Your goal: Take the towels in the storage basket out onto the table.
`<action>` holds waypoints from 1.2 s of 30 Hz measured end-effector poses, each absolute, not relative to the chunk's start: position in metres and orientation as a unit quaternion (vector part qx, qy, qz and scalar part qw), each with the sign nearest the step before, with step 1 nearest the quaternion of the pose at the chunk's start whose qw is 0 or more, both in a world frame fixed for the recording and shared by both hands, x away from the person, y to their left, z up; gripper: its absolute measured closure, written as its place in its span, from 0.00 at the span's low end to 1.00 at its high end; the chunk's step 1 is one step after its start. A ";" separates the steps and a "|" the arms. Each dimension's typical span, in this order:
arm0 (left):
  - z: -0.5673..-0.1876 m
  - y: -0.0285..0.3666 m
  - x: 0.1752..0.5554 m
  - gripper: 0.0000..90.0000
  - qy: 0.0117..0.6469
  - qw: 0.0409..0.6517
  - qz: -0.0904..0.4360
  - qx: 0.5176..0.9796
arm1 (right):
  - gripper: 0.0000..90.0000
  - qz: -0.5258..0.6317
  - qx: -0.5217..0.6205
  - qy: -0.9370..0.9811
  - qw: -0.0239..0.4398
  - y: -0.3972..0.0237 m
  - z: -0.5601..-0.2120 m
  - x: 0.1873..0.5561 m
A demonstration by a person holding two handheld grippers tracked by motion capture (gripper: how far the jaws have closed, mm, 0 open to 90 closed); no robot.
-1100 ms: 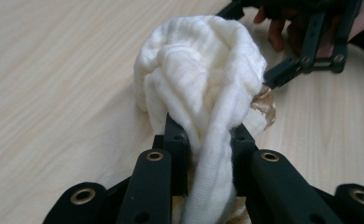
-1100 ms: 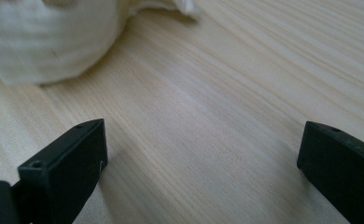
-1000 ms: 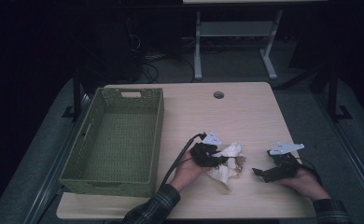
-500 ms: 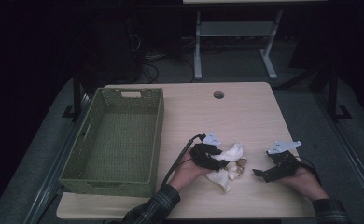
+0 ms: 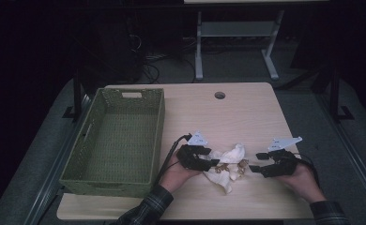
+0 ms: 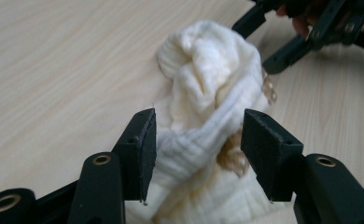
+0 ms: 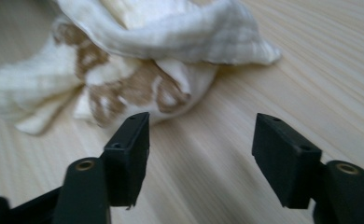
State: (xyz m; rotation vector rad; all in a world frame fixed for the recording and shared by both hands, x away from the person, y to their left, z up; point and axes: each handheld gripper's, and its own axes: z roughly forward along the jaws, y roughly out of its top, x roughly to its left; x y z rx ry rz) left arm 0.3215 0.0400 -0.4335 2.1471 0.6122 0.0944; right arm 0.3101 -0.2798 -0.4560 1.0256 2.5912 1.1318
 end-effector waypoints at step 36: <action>-0.417 0.038 0.351 0.95 0.285 0.480 0.046 0.829 | 0.98 0.360 0.331 0.870 0.069 -0.280 -0.445 0.303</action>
